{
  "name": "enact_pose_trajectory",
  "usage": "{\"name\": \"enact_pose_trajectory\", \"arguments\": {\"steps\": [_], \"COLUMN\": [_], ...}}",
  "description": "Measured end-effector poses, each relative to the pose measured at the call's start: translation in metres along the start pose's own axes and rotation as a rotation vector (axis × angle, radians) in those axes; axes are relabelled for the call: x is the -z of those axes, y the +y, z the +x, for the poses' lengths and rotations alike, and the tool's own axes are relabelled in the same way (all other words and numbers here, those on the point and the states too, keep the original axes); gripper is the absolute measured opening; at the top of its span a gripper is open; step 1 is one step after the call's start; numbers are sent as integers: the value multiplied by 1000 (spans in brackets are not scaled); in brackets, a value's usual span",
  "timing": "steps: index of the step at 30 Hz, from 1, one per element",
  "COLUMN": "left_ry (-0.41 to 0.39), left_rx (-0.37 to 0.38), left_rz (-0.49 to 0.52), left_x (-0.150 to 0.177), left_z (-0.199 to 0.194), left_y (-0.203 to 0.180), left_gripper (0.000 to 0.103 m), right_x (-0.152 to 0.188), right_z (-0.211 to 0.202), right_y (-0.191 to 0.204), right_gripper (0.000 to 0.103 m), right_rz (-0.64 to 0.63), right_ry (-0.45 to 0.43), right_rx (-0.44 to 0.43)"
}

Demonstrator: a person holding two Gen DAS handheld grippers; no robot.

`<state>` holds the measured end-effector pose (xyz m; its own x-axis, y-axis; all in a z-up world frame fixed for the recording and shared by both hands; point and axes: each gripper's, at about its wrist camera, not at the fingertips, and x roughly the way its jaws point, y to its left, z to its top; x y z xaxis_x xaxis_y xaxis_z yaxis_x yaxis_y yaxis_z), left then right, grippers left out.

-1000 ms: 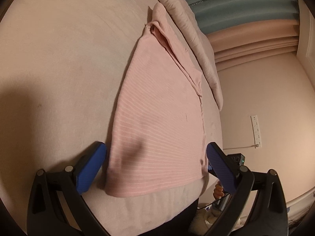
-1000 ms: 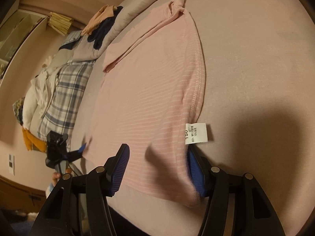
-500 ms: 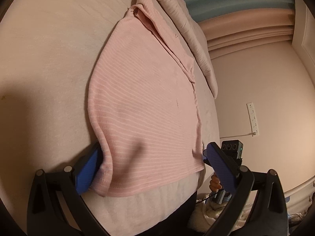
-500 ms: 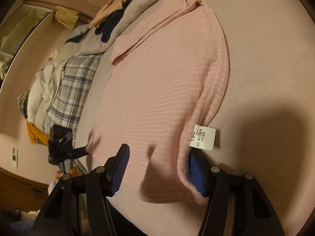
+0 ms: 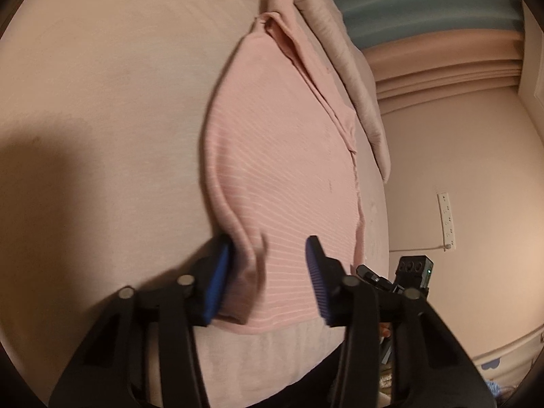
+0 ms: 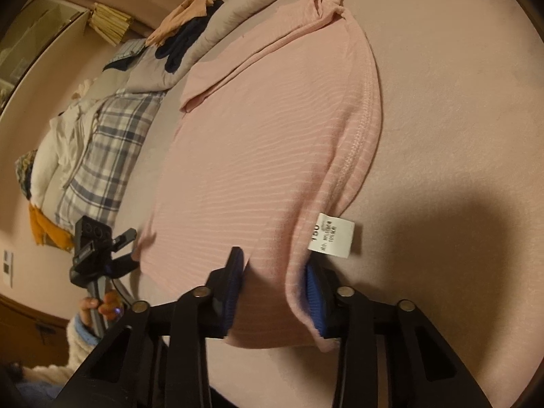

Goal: Fold small clothes
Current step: 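Close the left tool on the hem while the right tool grips the hem, then lift the hem with both tools and fold it toward the collar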

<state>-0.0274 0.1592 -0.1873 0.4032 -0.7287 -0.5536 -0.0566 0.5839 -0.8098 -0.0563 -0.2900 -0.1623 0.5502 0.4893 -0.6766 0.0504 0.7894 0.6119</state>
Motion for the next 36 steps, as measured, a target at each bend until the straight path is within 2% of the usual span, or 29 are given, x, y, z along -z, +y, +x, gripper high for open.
{"name": "enact_pose_trajectory", "arguments": {"steps": [5, 8, 9, 10, 13, 16, 20, 22, 26, 28, 36], "left_ry": [-18, -58, -70, -80, -119, -148, -148, -149, -151, -143, -91], "left_rx": [-29, -39, -31, -27, -22, -66, -51, -16, 102, 127, 40], "left_rz": [3, 18, 23, 29, 51, 72, 66, 49, 15, 5, -29], "left_x": [1, 4, 5, 6, 6, 5, 5, 7, 9, 7, 6], "left_z": [-2, -7, -8, -10, -18, -23, -27, -27, -26, -22, -10], "left_y": [0, -4, -6, -7, -15, -22, -18, -15, -12, -13, -1], "left_gripper": [30, 21, 14, 11, 10, 7, 7, 7, 7, 7, 7], "right_x": [3, 4, 4, 4, 3, 0, -1, 0, 1, 0, 0], "right_z": [-4, -7, -8, -9, -13, -17, -17, -18, -19, -20, -12], "right_y": [2, 3, 4, 6, 12, 19, 19, 16, 16, 16, 9], "right_gripper": [23, 19, 19, 18, 15, 15, 15, 15, 15, 15, 15], "right_rz": [-14, -30, -35, -38, -60, -87, -89, -77, -65, -69, -49], "right_ry": [-28, -46, -52, -59, -87, -109, -112, -116, -122, -122, -78], "right_rx": [34, 42, 42, 41, 33, 34, 35, 32, 18, 16, 47]}}
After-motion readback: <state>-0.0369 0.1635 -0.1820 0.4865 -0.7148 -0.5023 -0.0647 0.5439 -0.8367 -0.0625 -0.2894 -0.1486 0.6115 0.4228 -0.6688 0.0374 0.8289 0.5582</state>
